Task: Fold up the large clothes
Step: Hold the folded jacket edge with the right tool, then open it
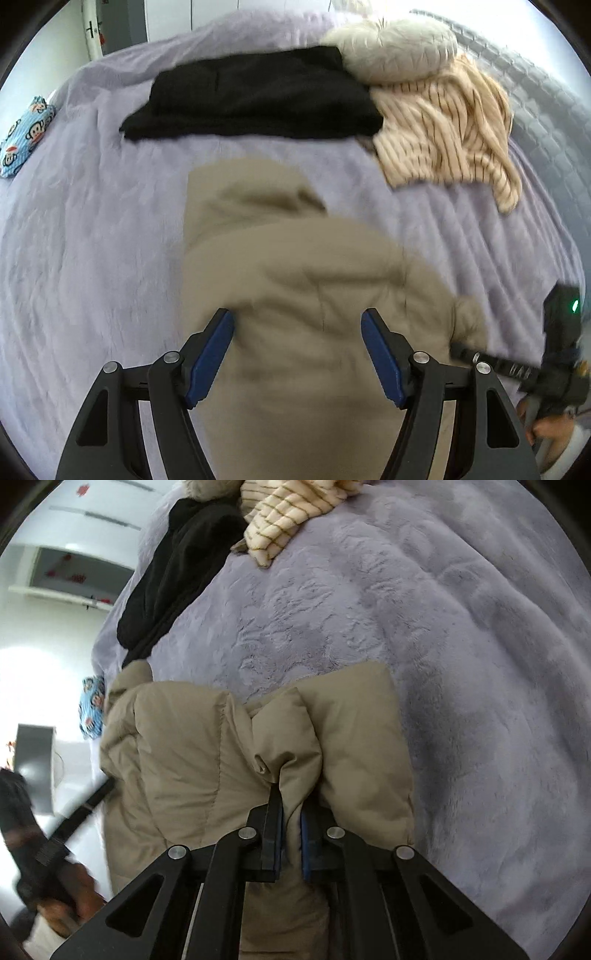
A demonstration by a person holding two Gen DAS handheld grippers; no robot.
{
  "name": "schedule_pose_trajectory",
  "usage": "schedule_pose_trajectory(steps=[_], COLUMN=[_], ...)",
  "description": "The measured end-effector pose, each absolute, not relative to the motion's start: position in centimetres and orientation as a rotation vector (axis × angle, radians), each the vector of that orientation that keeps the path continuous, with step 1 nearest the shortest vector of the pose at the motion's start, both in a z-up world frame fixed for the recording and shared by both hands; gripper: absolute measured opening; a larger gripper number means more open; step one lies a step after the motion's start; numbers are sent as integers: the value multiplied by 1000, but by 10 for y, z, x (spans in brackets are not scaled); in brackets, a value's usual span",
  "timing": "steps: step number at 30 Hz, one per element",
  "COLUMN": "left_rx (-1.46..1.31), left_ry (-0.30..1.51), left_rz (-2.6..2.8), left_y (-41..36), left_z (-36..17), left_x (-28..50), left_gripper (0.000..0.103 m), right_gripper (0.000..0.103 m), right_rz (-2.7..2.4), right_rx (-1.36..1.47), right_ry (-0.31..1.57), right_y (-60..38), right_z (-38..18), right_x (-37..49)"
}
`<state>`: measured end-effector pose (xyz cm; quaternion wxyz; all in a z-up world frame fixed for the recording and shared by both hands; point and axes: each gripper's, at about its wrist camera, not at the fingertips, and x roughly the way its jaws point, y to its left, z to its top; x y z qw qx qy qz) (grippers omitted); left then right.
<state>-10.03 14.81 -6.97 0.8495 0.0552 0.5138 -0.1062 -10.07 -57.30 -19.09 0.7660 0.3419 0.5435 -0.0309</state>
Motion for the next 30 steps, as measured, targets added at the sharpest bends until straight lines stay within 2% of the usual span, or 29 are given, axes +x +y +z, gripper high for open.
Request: schedule_pose_trajectory(steps=[4,7,12,15,24,30], left_rx=[192,246,205,203,159,223], left_ry=[1171,1156,1160,1154,1155,1198], left_rz=[-189,-164,-142,-129,-131,-156], left_y=[138,135,140,139,171,198], left_z=[-96,-106,-105,-103,-65,-57], left_x=[-81,-88,-89,-92,-128,-175], left_gripper=[72,72,73,73,73,73], right_gripper=[9,14,14,14,14,14], right_rz=[-54,-74,17,94,20,-51], right_rx=[811,774,684,653,572,589], right_ry=[1188,1195,1116,1127,1335,1279], right_y=[-577,-575,-554,-533,-492,-488], right_z=[-196,-174,-119,-105,-169,-151], right_x=[-99,-107,-142,-159,-184,-196])
